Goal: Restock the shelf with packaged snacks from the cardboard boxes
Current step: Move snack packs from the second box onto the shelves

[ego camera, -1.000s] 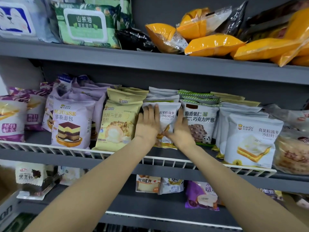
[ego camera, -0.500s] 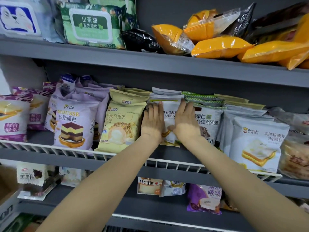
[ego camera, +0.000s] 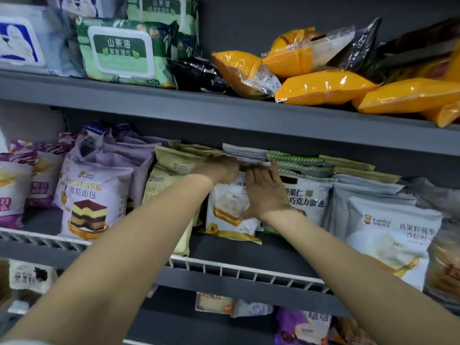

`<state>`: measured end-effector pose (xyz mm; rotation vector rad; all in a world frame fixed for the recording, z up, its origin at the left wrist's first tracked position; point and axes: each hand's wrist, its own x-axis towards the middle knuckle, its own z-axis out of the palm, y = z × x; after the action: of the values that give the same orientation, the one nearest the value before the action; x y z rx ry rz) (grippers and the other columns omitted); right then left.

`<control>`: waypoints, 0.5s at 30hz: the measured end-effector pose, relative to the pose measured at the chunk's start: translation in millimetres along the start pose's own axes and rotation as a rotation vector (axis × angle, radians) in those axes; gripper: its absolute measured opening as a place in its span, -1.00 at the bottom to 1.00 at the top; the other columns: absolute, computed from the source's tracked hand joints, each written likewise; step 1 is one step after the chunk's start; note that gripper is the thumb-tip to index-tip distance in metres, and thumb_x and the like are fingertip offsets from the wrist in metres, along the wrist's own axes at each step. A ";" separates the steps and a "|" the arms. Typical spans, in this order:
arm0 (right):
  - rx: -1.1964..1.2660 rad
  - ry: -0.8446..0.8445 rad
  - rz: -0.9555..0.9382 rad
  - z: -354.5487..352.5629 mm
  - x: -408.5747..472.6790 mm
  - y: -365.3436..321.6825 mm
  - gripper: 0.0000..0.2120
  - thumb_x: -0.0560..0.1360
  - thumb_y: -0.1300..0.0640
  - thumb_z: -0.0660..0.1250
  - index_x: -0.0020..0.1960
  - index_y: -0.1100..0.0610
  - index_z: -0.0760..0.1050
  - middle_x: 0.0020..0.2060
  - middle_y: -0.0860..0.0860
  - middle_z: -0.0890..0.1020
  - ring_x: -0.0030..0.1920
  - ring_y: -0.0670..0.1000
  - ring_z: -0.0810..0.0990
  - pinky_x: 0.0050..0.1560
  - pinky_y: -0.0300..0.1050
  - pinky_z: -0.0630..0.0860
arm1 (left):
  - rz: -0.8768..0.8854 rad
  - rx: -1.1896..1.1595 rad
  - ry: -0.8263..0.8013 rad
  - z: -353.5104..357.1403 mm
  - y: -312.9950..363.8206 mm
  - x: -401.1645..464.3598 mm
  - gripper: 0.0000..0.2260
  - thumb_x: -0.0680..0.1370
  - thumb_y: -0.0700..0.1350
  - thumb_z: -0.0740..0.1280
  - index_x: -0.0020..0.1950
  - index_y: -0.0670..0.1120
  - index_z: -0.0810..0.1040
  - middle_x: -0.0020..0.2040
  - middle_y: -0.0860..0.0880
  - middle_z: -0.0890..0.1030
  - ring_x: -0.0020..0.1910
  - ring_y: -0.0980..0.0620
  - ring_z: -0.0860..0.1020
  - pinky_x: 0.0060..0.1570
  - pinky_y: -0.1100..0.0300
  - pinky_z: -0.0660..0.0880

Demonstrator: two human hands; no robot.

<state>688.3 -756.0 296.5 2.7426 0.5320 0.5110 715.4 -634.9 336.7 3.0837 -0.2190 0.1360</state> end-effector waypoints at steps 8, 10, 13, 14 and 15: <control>0.038 0.026 -0.049 -2.2 8.6 -2.4 0.05 0.22 -0.24 0.50 0.45 0.25 0.08 0.40 0.17 0.25 0.47 0.17 0.13 0.46 0.10 -0.34 | 0.099 -0.125 0.119 -15.0 -18.6 25.0 -0.68 0.63 -0.15 0.10 0.37 -0.07 0.43 0.40 -0.11 0.42 0.33 -0.12 0.40 0.32 0.11 0.34; -0.013 -0.027 -0.032 -5.0 13.3 -3.2 0.17 0.20 -0.27 0.50 0.49 0.28 -0.03 0.46 0.22 0.12 0.50 0.20 0.01 0.46 0.11 -0.33 | 0.104 -0.088 0.125 -17.0 -22.7 31.4 -0.65 0.63 -0.12 0.08 0.42 -0.04 0.36 0.44 -0.09 0.36 0.38 -0.12 0.35 0.34 0.10 0.31; 0.029 -0.086 0.011 -3.8 23.5 -3.5 0.31 0.16 -0.25 0.54 0.52 0.27 -0.22 0.52 0.22 -0.15 0.52 0.22 -0.16 0.52 0.07 -0.25 | 0.177 0.035 0.048 -7.1 -29.2 43.4 -0.62 0.65 0.03 0.05 0.45 0.01 0.31 0.46 -0.04 0.33 0.42 -0.08 0.31 0.40 0.08 0.26; 0.056 -0.099 0.017 -3.4 26.3 -3.8 0.32 0.14 -0.23 0.56 0.52 0.26 -0.22 0.52 0.20 -0.14 0.53 0.21 -0.15 0.53 0.06 -0.20 | 0.184 0.040 0.022 -6.0 -31.5 46.3 -0.61 0.65 0.06 0.03 0.47 0.03 0.28 0.49 -0.01 0.29 0.45 -0.04 0.27 0.44 0.10 0.18; 0.077 -0.113 0.019 -3.6 27.7 -4.1 0.32 0.13 -0.21 0.57 0.52 0.25 -0.20 0.52 0.19 -0.07 0.52 0.20 -0.10 0.53 0.04 -0.15 | 0.171 0.022 0.002 -3.7 -32.9 51.5 -0.59 0.65 0.09 0.00 0.49 0.05 0.25 0.51 0.01 0.24 0.48 -0.02 0.22 0.47 0.12 0.11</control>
<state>709.7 -740.3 306.1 2.8312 0.5085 0.3434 770.6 -609.3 343.7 3.0822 -0.4837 0.1480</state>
